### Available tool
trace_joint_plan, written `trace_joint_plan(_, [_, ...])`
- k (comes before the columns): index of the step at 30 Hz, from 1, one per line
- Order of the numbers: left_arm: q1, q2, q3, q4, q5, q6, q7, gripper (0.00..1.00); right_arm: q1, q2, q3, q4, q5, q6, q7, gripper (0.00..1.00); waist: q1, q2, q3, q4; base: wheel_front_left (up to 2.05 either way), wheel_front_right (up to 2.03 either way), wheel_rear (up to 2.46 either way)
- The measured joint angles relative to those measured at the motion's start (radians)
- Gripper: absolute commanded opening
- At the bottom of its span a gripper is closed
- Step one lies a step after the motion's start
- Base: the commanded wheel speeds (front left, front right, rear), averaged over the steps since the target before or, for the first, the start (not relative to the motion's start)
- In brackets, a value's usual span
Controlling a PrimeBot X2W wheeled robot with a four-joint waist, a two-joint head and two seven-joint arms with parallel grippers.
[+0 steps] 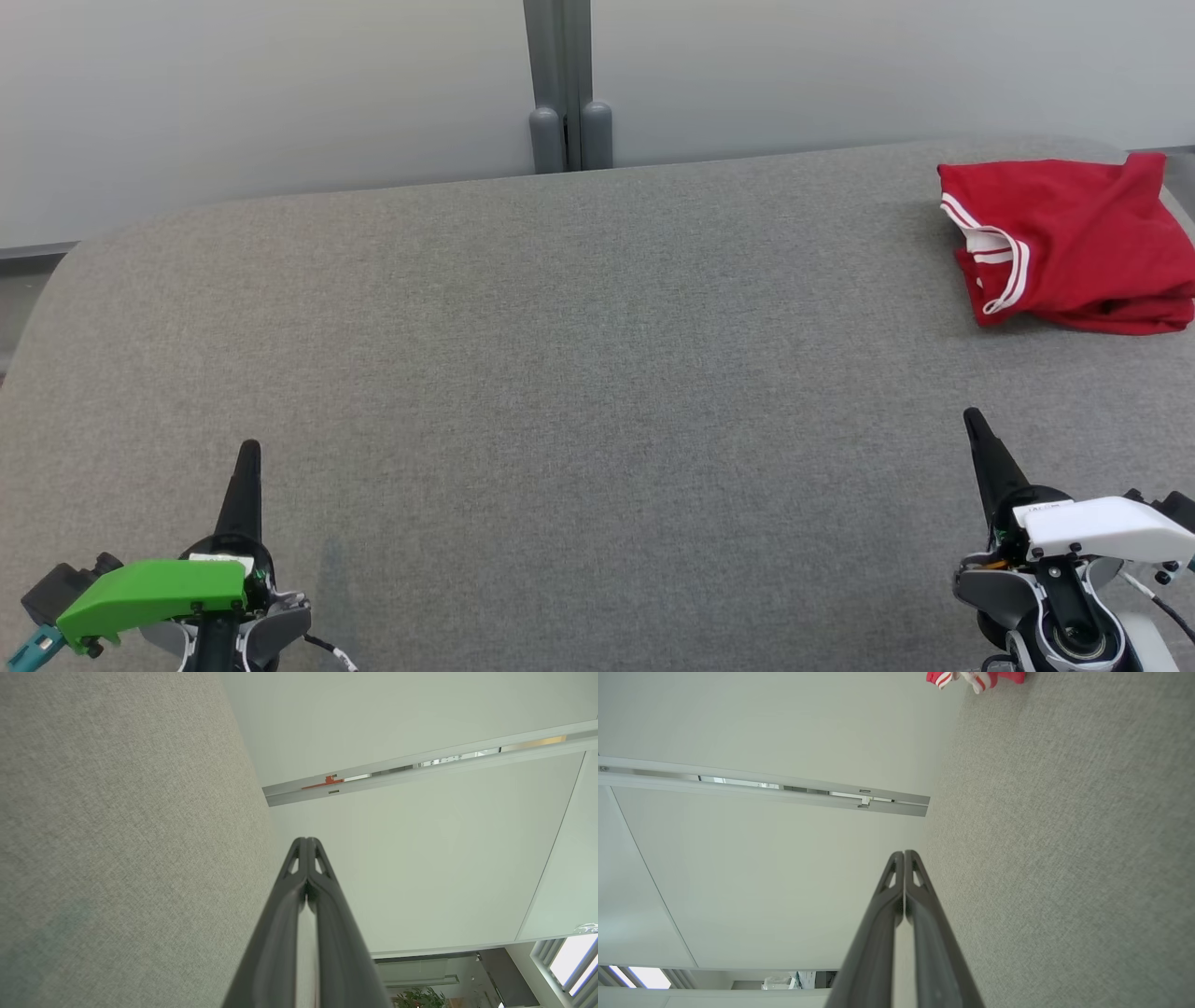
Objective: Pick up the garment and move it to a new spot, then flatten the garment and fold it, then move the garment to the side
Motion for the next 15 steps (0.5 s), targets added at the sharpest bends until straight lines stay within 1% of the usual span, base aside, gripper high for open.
trace_joint_plan(15, [-0.003,-0.001,0.007,-0.007,-0.102,0.000,0.030,0.00,-0.007,0.002,-0.010,0.008,0.111,0.000,0.030,0.00,0.0000,0.0000,-0.004,-0.005,0.00,0.00,0.00])
